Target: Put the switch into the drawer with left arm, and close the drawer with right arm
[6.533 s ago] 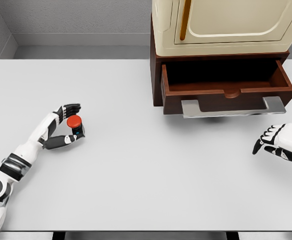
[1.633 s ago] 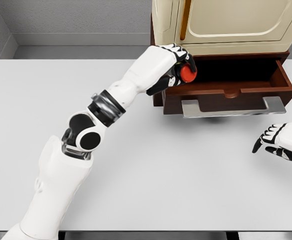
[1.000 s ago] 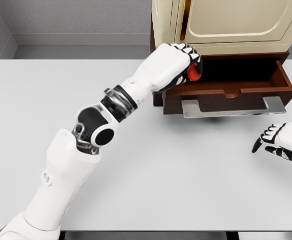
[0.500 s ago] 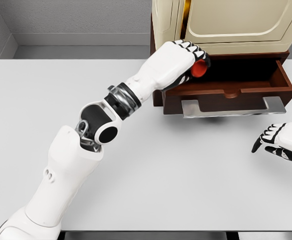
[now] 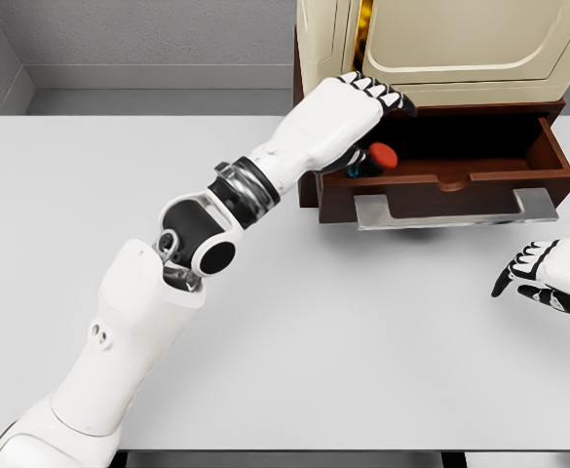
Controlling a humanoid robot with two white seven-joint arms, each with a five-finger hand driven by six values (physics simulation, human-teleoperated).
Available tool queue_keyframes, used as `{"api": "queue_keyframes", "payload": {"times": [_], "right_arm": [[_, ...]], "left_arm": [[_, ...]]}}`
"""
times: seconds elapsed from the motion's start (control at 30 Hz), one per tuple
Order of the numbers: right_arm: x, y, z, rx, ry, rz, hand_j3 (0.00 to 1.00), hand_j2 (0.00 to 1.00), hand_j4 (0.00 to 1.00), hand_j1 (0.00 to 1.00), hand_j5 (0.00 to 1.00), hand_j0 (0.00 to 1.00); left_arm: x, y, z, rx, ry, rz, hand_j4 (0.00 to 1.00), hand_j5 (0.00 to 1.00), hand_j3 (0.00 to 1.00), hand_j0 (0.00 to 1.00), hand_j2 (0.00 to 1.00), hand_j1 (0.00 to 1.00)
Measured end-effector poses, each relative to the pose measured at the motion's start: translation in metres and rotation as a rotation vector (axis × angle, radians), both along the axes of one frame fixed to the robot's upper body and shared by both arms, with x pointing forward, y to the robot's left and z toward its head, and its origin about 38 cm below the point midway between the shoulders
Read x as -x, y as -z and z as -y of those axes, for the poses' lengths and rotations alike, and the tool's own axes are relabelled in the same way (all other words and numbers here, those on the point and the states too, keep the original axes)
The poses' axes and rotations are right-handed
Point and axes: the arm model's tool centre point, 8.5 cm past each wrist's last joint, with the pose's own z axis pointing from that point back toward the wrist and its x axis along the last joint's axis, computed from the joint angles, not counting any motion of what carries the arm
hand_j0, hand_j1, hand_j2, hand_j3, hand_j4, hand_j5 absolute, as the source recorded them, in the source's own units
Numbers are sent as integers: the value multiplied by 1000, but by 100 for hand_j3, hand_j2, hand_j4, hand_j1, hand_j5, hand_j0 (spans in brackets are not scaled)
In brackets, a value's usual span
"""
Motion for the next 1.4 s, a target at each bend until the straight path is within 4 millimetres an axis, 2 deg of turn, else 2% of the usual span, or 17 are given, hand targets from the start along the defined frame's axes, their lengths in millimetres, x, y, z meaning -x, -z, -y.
{"api": "queue_keyframes", "payload": {"times": [0.23, 0.27, 0.3, 0.37, 0.6, 0.7, 0.8, 0.83, 0.9, 1.0, 1.1, 1.2, 1.3, 1.4], "right_arm": [[0, 0, 0, 1, 1, 1, 51, 51, 51, 51, 51, 51], [-1, -1, 0, 1, 1, 5, 52, 52, 52, 52, 52, 52], [-1, -2, 0, 1, 1, 6, 52, 52, 52, 52, 52, 52], [-1, -1, 1, 3, 2, 5, 52, 52, 52, 52, 52, 52], [-2, -1, 2, 3, 7, 4, 52, 52, 52, 52, 52, 52], [-3, -4, 1, 0, 5, 14, 52, 52, 52, 52, 52, 52], [-6, -9, 0, -4, 3, 31, 52, 52, 52, 52, 52, 52], [-9, -13, 0, -6, 1, 43, 52, 52, 52, 52, 52, 52], [-10, -15, -1, -2, -2, 49, 52, 52, 52, 52, 52, 52], [-10, -15, -1, -9, 1, 50, 52, 52, 52, 52, 52, 52], [-10, -15, -1, -10, 1, 51, 52, 52, 52, 52, 52, 52], [-11, -15, -1, -12, 3, 52, 52, 52, 52, 52, 52, 52], [-12, -15, -2, -7, 0, 63, 52, 52, 52, 52, 52, 52], [-14, -16, -2, 10, -7, 73, 52, 52, 52, 52, 52, 52]], "left_arm": [[3, -2, 1, 3, 5, 7, 67, 67, 67, 67, 67, 67], [3, -5, 2, 0, 6, 19, 75, 75, 75, 75, 75, 75], [3, -18, 4, -6, 10, 58, 79, 79, 79, 79, 79, 79], [4, -25, 7, -19, 14, 88, 85, 85, 85, 85, 85, 85], [8, -24, 9, -31, 16, 101, 90, 90, 90, 90, 90, 90], [19, -25, 9, -6, 35, 104, 94, 94, 94, 94, 94, 94], [31, -38, 8, 65, 123, 112, 95, 95, 95, 95, 95, 95], [34, -44, 7, 104, 172, 112, 100, 100, 100, 100, 100, 100], [40, -57, 1, 192, 284, 105, 100, 100, 100, 100, 100, 100], [45, -60, -28, 285, 438, 70, 100, 100, 100, 100, 100, 100], [47, -45, -84, 340, 536, -19, 100, 100, 100, 100, 100, 100], [47, -34, -141, 376, 539, -132, 100, 100, 100, 100, 100, 100], [53, -12, -198, 397, 477, -287, 100, 100, 100, 100, 100, 100], [70, 25, -241, 416, 388, -455, 100, 100, 100, 100, 100, 100]]}}
